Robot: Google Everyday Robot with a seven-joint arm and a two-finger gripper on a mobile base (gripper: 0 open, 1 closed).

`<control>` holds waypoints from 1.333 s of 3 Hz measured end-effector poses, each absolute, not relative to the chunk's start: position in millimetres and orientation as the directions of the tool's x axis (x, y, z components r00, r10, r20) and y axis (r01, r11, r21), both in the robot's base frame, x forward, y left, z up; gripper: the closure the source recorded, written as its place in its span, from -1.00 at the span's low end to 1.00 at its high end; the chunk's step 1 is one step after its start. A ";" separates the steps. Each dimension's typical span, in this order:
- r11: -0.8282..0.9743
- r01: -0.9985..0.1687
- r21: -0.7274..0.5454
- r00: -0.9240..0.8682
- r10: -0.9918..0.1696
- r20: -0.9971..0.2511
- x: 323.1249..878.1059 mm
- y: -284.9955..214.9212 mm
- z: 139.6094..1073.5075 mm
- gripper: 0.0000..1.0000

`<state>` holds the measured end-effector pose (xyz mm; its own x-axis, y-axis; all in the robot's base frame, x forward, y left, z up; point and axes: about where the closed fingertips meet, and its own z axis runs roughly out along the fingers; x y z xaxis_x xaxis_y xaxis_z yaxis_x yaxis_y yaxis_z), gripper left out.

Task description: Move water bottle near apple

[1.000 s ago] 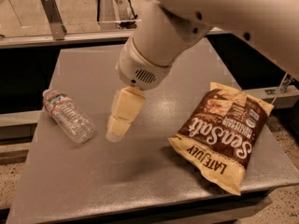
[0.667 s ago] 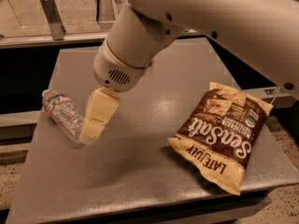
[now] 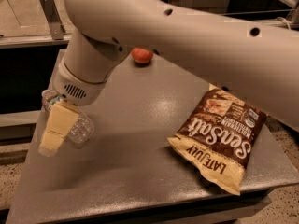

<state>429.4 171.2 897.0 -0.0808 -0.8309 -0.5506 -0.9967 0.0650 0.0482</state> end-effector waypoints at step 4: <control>0.361 -0.932 0.028 -0.332 -0.821 -0.464 485.0 163.5 828.6 -0.04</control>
Offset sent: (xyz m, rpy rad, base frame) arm 0.0486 0.0165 -0.0668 -0.1258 -0.0215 -0.2389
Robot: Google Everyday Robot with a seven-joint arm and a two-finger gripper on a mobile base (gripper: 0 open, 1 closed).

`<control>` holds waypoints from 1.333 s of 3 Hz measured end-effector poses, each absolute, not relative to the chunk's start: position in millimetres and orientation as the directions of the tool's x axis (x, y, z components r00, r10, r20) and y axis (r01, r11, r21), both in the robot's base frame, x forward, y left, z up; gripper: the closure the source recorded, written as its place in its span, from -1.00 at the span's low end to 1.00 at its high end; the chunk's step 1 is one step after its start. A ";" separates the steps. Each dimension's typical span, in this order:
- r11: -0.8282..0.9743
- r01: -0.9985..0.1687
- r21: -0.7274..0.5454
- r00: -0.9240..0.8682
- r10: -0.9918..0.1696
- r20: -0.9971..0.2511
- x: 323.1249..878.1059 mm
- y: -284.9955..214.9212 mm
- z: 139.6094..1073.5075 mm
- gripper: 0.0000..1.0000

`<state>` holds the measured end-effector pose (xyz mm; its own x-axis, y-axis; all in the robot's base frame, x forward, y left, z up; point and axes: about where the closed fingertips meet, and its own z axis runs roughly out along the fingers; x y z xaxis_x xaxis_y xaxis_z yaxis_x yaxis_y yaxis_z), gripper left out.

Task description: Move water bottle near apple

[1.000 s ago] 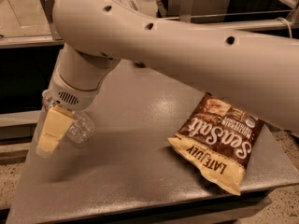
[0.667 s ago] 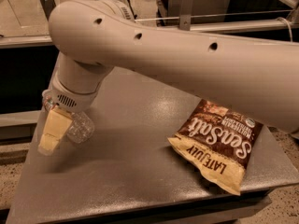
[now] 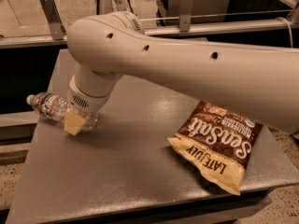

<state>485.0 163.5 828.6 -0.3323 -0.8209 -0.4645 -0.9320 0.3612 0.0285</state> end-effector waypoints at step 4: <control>0.293 -0.904 -0.311 -0.122 -0.874 -0.470 552.3 -7.2 898.4 1.00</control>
Offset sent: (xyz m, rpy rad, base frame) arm 0.0495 -0.1448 0.1029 -0.0482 -0.3804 0.0160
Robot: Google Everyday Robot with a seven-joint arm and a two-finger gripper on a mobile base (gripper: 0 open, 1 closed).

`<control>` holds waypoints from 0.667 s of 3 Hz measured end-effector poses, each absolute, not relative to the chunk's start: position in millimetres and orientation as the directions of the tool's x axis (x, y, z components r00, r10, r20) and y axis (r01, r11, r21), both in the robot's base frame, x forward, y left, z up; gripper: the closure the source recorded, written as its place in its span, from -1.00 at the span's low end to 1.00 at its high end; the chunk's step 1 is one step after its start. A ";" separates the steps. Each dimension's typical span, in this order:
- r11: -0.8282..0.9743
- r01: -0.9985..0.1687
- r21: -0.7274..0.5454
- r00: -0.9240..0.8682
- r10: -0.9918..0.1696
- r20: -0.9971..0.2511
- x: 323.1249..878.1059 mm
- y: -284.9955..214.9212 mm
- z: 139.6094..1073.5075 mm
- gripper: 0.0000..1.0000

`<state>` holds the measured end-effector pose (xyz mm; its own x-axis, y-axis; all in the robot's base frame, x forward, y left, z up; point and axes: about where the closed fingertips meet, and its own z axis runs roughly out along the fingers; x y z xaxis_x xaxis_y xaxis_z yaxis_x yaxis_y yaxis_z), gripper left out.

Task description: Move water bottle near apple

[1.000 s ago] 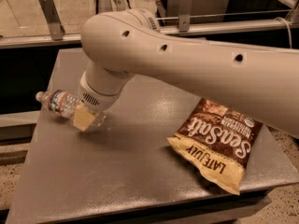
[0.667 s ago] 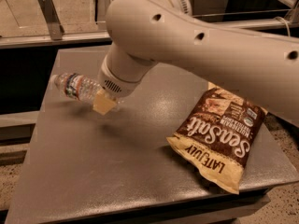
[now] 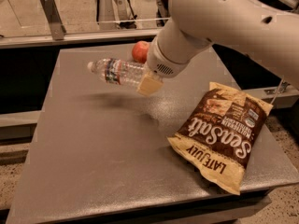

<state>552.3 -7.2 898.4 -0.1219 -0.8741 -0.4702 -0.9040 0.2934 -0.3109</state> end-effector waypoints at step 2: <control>0.209 -0.910 -0.358 -0.033 -0.898 -0.439 551.6 -5.7 900.7 1.00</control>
Offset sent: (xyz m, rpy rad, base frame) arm 0.0001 0.0006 0.0022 -0.0361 -0.0391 0.0743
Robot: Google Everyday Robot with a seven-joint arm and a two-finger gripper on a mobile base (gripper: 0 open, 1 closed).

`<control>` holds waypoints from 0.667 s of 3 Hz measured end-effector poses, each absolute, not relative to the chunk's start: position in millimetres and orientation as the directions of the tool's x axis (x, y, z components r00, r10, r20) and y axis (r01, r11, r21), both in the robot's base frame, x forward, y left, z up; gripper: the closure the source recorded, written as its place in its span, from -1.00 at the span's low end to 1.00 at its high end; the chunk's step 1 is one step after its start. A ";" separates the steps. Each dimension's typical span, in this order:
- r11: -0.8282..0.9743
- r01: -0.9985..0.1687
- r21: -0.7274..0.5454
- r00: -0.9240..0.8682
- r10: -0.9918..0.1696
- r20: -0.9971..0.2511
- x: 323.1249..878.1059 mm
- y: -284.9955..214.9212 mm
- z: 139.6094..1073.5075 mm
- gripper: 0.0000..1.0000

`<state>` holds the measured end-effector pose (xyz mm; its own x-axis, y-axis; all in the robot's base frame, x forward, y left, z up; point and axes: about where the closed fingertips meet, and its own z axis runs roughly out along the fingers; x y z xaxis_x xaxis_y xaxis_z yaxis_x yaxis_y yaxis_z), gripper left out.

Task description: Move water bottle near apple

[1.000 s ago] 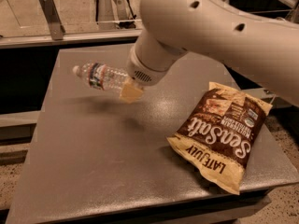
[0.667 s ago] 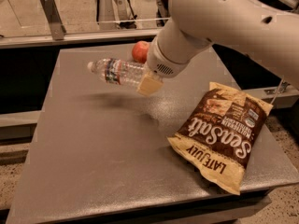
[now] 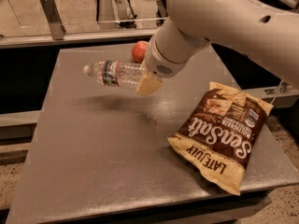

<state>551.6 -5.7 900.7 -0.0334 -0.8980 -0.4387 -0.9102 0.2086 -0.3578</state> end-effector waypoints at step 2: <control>0.200 -0.907 -0.370 -0.022 -0.901 -0.434 587.6 -26.8 886.4 1.00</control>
Offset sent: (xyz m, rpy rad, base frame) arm 0.0810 -0.0417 -0.0421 -0.0067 -0.0252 0.0777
